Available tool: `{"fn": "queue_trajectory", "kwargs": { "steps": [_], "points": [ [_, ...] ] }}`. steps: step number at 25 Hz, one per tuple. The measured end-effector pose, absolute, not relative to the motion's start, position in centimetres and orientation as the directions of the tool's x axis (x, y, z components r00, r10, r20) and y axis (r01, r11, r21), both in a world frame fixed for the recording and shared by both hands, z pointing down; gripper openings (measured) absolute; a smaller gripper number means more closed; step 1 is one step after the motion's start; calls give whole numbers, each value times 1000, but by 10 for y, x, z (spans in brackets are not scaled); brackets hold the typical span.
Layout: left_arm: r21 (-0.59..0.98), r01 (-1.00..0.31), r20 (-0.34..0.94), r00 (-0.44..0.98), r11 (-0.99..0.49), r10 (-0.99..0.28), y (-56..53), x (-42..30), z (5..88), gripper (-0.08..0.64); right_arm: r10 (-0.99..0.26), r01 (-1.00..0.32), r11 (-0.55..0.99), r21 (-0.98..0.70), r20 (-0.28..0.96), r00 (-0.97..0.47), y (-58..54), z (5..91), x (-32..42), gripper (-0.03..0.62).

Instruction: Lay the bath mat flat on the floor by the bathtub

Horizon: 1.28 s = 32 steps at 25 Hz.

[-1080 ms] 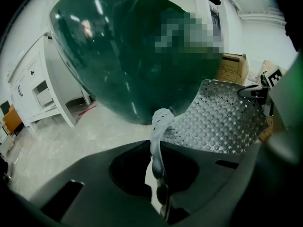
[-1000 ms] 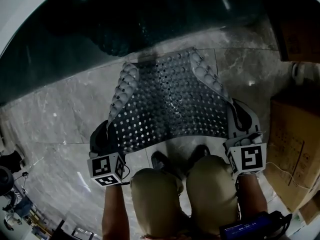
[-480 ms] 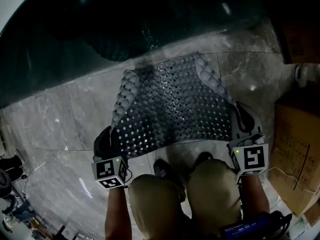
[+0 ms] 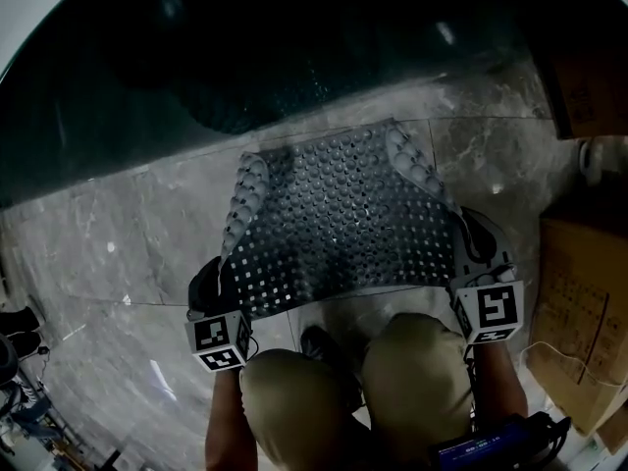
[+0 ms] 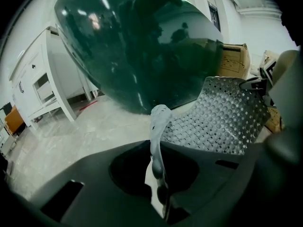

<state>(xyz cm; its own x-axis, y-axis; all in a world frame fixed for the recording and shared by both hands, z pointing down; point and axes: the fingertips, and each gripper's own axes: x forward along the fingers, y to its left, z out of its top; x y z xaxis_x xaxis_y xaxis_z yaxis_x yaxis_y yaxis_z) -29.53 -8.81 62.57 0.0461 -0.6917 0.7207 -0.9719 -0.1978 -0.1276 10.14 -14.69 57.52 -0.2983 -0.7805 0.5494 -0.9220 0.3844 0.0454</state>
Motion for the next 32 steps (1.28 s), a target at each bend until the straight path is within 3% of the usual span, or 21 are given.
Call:
{"fn": "queue_trajectory", "kwargs": {
  "steps": [32],
  "points": [
    [-154,-983,734,-48,-97,-677,-79,-348,712,35,-734,-958,282,55,655,-179,-157,677,151,26]
  ]
}}
